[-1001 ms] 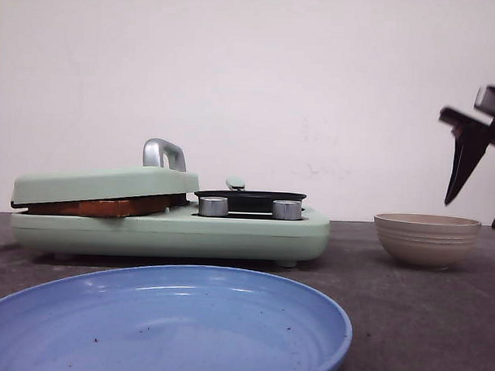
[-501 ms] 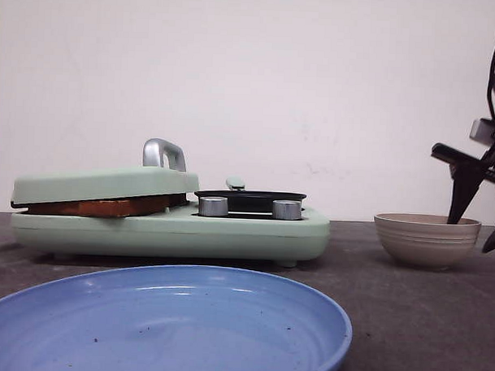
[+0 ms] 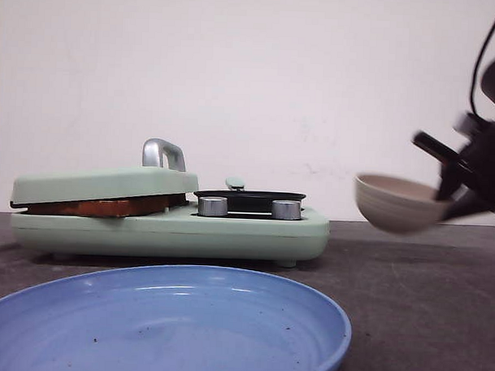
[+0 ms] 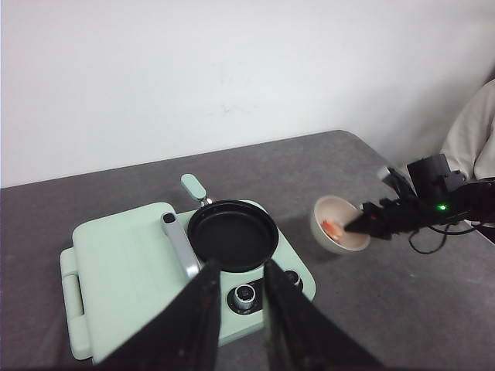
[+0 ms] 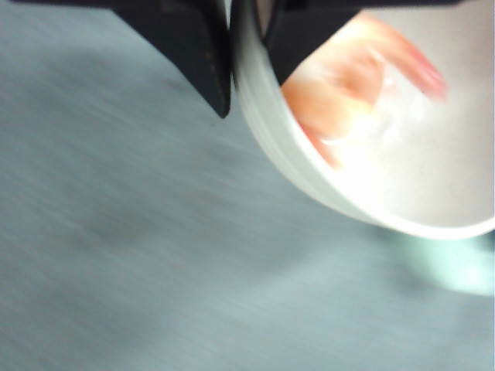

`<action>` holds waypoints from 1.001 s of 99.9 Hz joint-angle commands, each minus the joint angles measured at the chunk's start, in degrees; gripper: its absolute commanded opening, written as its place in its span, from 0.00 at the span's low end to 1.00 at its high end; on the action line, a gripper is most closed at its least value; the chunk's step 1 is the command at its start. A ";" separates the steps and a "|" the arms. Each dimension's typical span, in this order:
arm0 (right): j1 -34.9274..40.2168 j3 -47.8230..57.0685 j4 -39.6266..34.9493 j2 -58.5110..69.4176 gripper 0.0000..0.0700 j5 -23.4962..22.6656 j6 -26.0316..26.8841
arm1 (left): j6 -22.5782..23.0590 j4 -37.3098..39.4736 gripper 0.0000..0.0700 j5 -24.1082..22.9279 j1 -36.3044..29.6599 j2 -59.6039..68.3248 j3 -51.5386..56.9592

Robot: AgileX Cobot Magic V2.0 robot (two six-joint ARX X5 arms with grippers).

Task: Make breakfast with bread and shrimp
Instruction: 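Lift the bowl over the frying pan and tip the shrimp in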

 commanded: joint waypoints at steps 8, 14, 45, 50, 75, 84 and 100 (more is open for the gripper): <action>6.80 4.22 8.85 -2.97 0.00 -0.48 0.20 | 0.92 0.22 0.02 -0.04 -0.33 0.31 1.01; 9.92 7.67 7.89 -2.97 0.00 1.42 -1.27 | 0.94 0.22 0.02 -0.04 -0.33 0.31 1.03; 23.12 23.69 5.31 -1.07 0.00 16.59 -12.52 | 0.98 -0.13 0.02 -0.04 -1.05 0.17 1.03; 24.30 25.70 5.22 -0.09 0.00 18.58 -13.81 | 0.98 -0.13 0.02 -0.04 -1.07 0.07 1.03; 26.69 30.08 5.70 4.11 0.00 30.01 -22.36 | 0.96 -0.61 0.02 -0.04 -1.07 -0.24 1.01; 27.61 30.08 6.08 5.35 0.00 35.01 -29.27 | 0.94 -0.66 0.02 -0.04 -1.07 -0.44 1.03; 29.14 30.08 8.22 7.65 0.00 39.67 -40.00 | 0.94 -1.68 0.02 -0.04 -1.07 -0.85 1.01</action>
